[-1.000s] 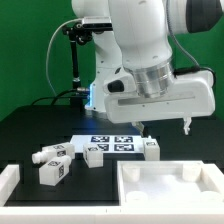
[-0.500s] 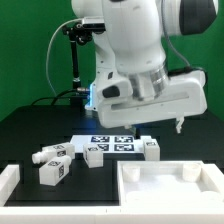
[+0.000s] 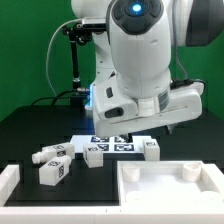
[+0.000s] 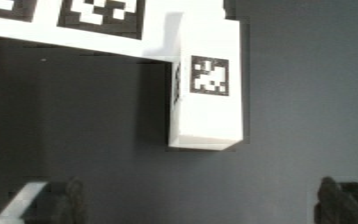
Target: Assemble one leg
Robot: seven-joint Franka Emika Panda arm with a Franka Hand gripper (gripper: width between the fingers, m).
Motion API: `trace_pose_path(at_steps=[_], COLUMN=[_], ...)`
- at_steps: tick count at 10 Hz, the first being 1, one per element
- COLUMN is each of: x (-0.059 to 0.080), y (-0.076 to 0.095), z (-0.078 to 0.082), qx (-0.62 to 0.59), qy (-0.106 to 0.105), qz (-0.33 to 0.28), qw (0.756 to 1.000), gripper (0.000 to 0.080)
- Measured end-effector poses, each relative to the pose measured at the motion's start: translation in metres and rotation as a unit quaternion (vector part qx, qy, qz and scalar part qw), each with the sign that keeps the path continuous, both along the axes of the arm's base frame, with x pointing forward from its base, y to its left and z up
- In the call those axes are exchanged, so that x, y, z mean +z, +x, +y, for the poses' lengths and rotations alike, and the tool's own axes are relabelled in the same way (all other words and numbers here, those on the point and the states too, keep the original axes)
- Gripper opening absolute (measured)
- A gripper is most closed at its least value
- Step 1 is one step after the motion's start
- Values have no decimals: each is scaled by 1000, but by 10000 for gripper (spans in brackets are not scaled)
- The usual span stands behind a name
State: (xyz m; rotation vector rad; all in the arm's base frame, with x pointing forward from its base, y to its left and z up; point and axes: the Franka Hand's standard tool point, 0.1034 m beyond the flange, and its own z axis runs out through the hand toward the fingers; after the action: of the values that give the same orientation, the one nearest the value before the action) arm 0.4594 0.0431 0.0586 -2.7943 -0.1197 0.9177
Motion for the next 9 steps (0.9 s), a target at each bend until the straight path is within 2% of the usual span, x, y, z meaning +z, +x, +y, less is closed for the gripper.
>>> trace_pose_path(at_steps=[1,2,3,4,5,7,8,9], x=[0,-2,-8,-15,-22,-21,-22,-26], y=[-4,-9,-20,-23,-16,-16,-16,-19], z=[0,-2,-2,4,4,1,4,12], qx=[5,6,18,23,19,18,9,-10], qy=[1,-17,-56,-70,-71,-71,-77,-91], qz=[33,68,127,166,151,150,147,136], qw=[999,997,990,983,986,986,986,986], gripper=[649,649,649,649,649,649,649,649])
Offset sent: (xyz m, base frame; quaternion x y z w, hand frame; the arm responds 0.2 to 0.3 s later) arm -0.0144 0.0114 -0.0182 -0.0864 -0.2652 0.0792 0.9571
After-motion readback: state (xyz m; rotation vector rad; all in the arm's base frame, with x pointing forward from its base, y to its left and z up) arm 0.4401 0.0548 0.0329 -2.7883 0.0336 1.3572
